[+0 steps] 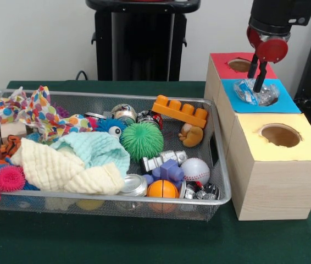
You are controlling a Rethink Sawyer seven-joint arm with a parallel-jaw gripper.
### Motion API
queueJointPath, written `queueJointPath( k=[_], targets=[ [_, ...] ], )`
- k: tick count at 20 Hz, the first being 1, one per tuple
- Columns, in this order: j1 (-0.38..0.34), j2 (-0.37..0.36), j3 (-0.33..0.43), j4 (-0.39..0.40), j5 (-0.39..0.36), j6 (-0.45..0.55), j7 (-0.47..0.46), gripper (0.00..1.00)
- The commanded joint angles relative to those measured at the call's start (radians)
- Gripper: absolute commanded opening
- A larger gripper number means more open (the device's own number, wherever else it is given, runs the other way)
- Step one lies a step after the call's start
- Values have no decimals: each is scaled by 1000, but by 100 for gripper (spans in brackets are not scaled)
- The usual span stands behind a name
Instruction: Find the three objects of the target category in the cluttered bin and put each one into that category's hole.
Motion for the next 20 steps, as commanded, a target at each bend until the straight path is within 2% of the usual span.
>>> queueJointPath(
  k=[1,5,9,14,16,20],
  targets=[
    [-10,73,91,-26,38,-99,246,100],
    [-10,76,92,-22,41,-105,248,100],
    [2,59,67,-30,22,-40,262,100],
    [37,-83,-67,-71,-97,314,314,100],
    [37,-119,-88,-78,-119,388,310,100],
    [35,-144,-113,-86,-137,440,291,100]
  ],
)
